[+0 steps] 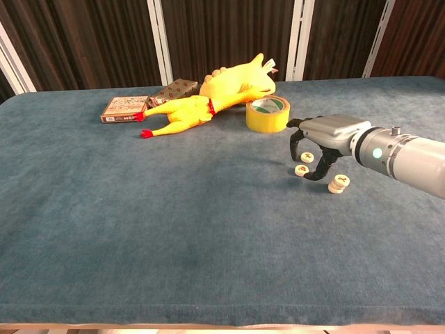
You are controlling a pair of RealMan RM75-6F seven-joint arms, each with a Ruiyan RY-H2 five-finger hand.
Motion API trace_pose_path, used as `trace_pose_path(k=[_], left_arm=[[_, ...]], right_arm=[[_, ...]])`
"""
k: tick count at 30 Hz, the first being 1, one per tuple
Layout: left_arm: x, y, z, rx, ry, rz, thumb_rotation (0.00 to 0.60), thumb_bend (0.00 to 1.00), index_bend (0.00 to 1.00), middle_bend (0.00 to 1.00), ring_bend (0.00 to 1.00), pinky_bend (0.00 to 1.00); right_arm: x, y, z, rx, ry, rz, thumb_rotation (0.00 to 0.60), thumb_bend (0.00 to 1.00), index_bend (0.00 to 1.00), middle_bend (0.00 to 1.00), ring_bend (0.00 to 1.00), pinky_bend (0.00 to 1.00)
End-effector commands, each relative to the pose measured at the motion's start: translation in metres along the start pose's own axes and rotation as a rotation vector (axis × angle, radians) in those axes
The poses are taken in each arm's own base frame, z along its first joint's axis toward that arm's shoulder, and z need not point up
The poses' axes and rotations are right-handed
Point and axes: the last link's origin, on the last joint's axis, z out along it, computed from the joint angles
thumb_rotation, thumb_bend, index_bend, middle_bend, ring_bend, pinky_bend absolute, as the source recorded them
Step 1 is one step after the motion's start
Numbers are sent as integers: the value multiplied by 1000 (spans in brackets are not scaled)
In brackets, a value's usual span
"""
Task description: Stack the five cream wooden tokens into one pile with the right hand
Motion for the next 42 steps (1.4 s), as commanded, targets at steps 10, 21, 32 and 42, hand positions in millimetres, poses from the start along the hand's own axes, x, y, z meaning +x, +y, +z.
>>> trace_pose_path(k=[10, 21, 32, 42], left_arm=[[1, 0, -1, 1, 3, -1, 600, 404, 0, 0, 0, 5], [1, -1, -1, 4, 7, -4, 600, 403, 0, 0, 0, 6], [2, -2, -1, 6, 10, -3, 600, 403, 0, 0, 0, 5], [3, 0, -4, 1, 15, -3, 600, 404, 0, 0, 0, 5]], right_arm=[[-4, -1, 3, -2, -19, -7, 600, 443, 552, 72, 0, 0], [-5, -1, 5, -7, -18, -7, 600, 512, 588, 73, 0, 0], [12, -4, -15, 52, 40, 79, 600, 512, 617, 81, 0, 0], [25, 34, -95, 135, 114, 68, 600, 512, 608, 81, 0, 0]])
